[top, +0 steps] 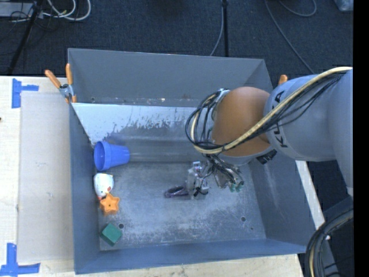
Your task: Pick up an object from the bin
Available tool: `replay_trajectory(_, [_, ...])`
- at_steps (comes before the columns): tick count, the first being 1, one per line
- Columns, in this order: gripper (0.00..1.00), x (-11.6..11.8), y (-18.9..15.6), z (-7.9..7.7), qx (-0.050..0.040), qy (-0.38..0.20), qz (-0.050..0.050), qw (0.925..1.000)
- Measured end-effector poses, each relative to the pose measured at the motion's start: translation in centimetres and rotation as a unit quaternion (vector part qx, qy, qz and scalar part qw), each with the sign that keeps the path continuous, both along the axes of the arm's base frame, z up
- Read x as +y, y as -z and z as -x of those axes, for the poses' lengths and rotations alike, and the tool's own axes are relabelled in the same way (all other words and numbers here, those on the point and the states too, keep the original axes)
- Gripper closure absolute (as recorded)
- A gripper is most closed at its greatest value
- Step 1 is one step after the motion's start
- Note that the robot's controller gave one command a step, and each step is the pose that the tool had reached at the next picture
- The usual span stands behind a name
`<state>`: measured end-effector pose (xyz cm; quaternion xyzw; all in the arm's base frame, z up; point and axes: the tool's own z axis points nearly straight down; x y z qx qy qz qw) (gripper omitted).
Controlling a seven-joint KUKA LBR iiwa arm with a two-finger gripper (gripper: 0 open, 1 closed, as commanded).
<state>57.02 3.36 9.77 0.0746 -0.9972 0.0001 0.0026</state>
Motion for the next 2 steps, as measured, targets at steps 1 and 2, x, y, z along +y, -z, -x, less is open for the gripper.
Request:
replay_trajectory(1, [0.0, 0.0, 0.0, 0.0, 0.0, 0.0, 0.0, 1.0])
replay_trajectory(2, [1.0, 0.0, 0.0, 0.0, 0.0001, 0.001, 0.0, 1.0])
